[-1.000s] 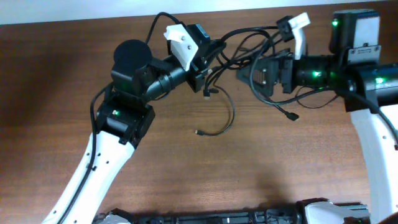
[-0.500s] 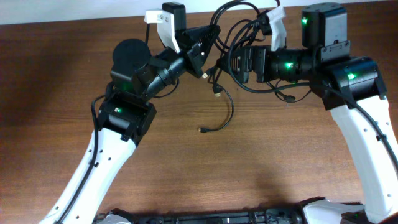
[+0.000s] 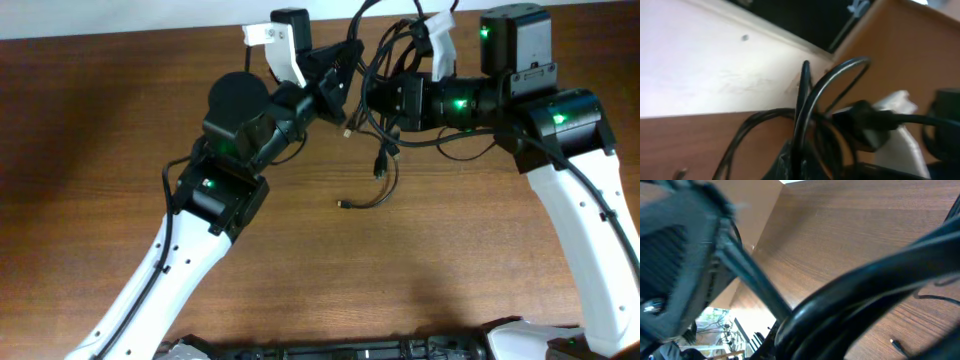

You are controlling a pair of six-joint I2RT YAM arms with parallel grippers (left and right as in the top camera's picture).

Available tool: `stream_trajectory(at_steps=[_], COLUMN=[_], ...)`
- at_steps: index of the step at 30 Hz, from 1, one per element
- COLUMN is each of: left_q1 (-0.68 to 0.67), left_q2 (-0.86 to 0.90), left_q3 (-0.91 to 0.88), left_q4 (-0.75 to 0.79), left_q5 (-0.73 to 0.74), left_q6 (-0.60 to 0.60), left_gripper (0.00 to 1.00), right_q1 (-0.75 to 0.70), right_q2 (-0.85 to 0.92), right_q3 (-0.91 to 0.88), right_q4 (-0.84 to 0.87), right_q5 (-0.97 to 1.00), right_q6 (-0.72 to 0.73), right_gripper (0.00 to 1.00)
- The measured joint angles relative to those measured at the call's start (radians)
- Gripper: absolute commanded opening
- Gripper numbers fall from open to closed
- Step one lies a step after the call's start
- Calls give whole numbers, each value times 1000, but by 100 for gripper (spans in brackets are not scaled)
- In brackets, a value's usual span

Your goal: Untangle cables

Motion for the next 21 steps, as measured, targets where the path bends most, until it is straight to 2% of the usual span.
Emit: stream_trajectory(at_steps=[5, 9, 11, 14, 21], left_q1=[6, 48, 84, 244, 325], left_q2=[0, 0, 0, 0, 0], left_q3=[1, 1, 1, 1, 1], left_q4=[-113, -155, -161, -185, -188], left_q5=[-92, -74, -50, -166, -219], left_q6=[-11, -8, -6, 37, 127], left_gripper=[0, 0, 0, 0, 0], right_q1=[16, 32, 37, 18, 18], right_q2=[20, 35, 38, 31, 31], right_q3=[0, 0, 0, 0, 0], right_q4=[-8, -7, -11, -22, -24], right_q5=[0, 0, 1, 12, 35], right_q6=[-6, -21, -26, -33, -34], right_gripper=[4, 4, 4, 4, 4])
